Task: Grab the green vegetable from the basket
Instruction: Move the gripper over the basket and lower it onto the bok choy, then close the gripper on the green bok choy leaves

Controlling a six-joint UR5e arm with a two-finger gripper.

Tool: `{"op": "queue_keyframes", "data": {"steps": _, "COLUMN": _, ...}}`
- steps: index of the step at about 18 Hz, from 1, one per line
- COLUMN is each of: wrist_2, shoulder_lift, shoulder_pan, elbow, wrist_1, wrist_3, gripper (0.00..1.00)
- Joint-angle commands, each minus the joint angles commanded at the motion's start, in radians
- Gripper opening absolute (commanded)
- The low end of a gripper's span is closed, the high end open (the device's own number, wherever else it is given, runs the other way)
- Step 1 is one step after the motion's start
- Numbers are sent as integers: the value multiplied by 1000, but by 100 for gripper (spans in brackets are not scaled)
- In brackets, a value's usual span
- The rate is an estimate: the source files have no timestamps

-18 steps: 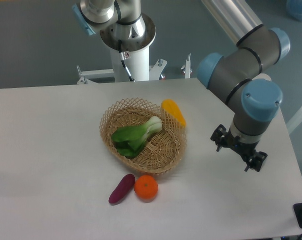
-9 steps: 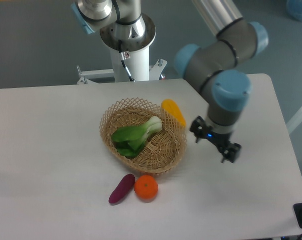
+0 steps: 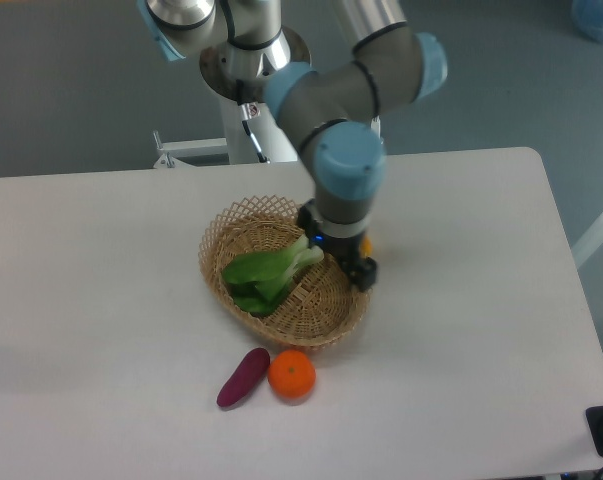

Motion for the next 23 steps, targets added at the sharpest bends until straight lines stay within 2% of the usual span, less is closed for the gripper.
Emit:
{"op": "queue_keyframes", "data": {"steps": 6, "wrist_2": 2, "shoulder_lift": -11, "shoulder_pan": -20, "elbow": -31, "wrist_1": 2, "wrist_3": -32, "gripper": 100}}
{"op": "queue_keyframes", "data": {"steps": 9, "wrist_2": 2, "shoulder_lift": -11, "shoulder_pan": -22, "elbow": -66, "wrist_1": 11, "wrist_3": -37, "gripper": 100}}
{"op": "queue_keyframes", "data": {"steps": 16, "wrist_2": 35, "shoulder_lift": -40, "shoulder_pan": -31, "elbow": -117, "wrist_1": 138, "wrist_3": -39, "gripper": 100}}
{"op": "queue_keyframes", "data": {"steps": 18, "wrist_2": 77, "shoulder_lift": -57, "shoulder_pan": -43, "elbow": -120, "wrist_1": 150, "wrist_3": -48, "gripper": 100}}
{"op": "queue_keyframes", "data": {"steps": 21, "wrist_2": 80, "shoulder_lift": -72, "shoulder_pan": -49, "elbow": -120, "wrist_1": 175, "wrist_3": -75, "gripper": 100}}
{"op": "queue_keyframes", "data": {"steps": 22, "wrist_2": 80, "shoulder_lift": -75, "shoulder_pan": -49, "elbow": -121, "wrist_1": 186, "wrist_3": -75, "gripper": 99}}
{"op": "queue_keyframes", "data": {"steps": 23, "wrist_2": 80, "shoulder_lift": -83, "shoulder_pan": -57, "elbow": -121, "wrist_1": 189, "wrist_3": -77, "gripper": 84}}
